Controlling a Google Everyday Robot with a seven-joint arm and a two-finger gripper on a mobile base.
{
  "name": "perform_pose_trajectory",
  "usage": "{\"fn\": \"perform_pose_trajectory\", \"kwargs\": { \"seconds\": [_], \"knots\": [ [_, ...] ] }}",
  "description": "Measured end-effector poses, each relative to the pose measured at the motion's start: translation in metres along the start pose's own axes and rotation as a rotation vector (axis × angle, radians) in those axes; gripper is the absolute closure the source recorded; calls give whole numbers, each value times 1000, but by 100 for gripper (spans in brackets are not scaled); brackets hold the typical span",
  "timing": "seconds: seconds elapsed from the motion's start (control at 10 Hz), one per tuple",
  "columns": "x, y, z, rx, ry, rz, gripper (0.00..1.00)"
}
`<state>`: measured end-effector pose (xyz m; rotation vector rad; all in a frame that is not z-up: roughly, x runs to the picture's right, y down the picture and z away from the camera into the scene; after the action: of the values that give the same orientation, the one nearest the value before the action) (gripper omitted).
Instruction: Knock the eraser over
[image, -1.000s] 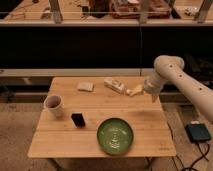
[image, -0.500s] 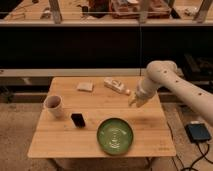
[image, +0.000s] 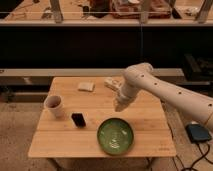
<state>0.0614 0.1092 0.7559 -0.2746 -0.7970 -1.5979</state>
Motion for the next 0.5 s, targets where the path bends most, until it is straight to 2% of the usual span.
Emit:
{"fn": "perform_pose_trajectory", "kwargs": {
  "seconds": [0.2,0.5],
  "knots": [
    [-10,-37,15,-9,-11,-50,94],
    [-9,-74,38,10,-10,-110,94]
  ]
}}
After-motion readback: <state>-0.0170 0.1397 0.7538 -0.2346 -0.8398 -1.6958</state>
